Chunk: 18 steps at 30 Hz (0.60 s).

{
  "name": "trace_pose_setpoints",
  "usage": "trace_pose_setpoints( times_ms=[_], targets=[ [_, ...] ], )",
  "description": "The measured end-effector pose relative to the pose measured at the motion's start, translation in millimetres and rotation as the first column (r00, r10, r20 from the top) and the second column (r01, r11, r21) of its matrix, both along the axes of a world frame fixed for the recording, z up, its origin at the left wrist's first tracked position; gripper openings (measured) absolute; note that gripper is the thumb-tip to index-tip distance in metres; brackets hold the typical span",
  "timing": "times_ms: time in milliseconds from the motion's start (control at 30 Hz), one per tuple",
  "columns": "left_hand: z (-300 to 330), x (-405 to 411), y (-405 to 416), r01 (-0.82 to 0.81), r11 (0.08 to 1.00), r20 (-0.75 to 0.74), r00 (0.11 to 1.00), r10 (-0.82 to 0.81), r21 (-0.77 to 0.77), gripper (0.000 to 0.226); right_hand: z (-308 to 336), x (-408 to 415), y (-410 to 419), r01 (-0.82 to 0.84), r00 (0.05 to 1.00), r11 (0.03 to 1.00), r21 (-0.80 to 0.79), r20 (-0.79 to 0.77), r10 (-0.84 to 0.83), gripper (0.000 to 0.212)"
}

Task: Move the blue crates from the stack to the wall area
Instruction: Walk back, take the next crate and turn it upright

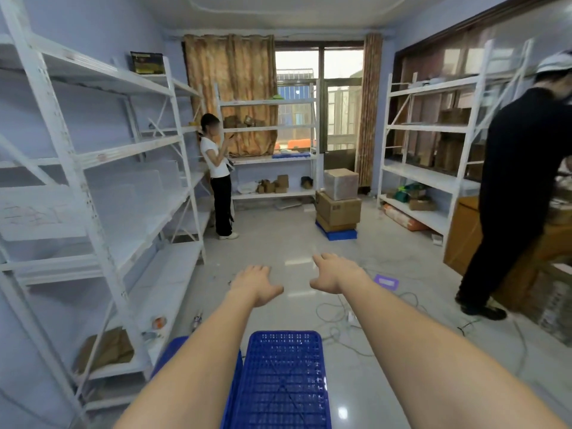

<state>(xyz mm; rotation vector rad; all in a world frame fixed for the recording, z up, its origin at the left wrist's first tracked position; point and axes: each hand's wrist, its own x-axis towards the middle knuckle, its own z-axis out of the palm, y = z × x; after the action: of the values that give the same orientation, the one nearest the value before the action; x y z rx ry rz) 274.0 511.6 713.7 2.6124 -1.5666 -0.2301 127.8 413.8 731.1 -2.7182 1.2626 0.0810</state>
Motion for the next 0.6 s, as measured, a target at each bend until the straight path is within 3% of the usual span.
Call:
trace_pose_setpoints(
  times_ms=[200, 333, 600],
  targets=[
    [-23.8, 6.6, -47.1, 0.005, 0.998, 0.007, 1.000, -0.005, 0.062, 0.073, -34.8, -19.0, -45.9, 0.043, 0.999, 0.997, 0.062, -0.023, -0.042, 0.063],
    [-61.4, 22.0, -83.2, 0.018, 0.993, -0.068, 0.998, -0.010, 0.116, 0.072, -76.2, -6.0, -81.6, 0.053, 0.996, 0.990, 0.127, -0.078, -0.043, 0.064],
    [-204.2, 84.1, -172.8, 0.057, 0.972, -0.165, 0.986, -0.019, 0.227, 0.065, -209.2, 59.9, -169.9, 0.100, 0.990, 0.953, 0.284, -0.123, -0.068, 0.070]
  ],
)
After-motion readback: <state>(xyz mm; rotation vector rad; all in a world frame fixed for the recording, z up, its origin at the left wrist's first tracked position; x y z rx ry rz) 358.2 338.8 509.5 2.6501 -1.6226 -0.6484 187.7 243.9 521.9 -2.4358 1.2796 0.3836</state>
